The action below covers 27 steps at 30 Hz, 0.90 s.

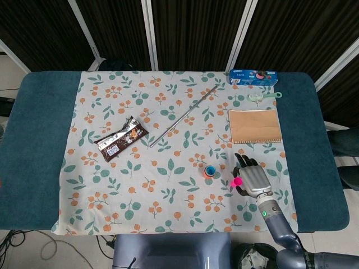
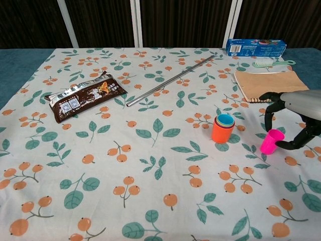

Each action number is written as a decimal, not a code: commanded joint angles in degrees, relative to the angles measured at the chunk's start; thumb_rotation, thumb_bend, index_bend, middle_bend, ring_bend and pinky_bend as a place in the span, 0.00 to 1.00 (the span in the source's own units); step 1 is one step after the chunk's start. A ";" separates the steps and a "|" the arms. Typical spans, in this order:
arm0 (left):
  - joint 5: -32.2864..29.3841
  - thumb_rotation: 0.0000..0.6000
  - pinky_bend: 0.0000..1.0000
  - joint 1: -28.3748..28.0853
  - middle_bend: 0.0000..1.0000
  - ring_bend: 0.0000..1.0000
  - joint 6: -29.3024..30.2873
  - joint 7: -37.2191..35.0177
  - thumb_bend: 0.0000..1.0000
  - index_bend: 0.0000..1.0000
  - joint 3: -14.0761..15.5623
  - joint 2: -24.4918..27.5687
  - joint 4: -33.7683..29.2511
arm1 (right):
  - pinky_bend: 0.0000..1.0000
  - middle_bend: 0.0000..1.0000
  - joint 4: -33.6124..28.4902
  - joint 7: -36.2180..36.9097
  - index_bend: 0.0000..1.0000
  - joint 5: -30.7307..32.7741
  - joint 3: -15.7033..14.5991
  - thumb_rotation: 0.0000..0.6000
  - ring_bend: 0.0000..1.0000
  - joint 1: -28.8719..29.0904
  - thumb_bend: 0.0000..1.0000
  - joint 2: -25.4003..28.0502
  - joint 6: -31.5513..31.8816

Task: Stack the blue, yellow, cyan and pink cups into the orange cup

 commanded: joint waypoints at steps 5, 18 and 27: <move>0.05 1.00 0.12 0.03 0.03 0.00 0.06 -0.07 0.39 0.14 0.00 0.01 -0.05 | 0.16 0.00 -1.71 -0.05 0.51 -1.21 1.06 1.00 0.07 0.07 0.41 1.16 0.78; 0.07 1.00 0.12 0.02 0.03 0.00 0.03 -0.10 0.39 0.14 0.01 0.03 -0.12 | 0.16 0.00 -9.92 -5.61 0.52 -0.16 6.31 1.00 0.07 3.42 0.41 7.20 2.01; 0.14 1.00 0.14 0.01 0.03 0.00 -0.01 -0.11 0.39 0.14 0.04 0.06 -0.18 | 0.16 0.00 -13.69 -9.60 0.52 3.83 7.98 1.00 0.07 6.70 0.41 7.14 0.23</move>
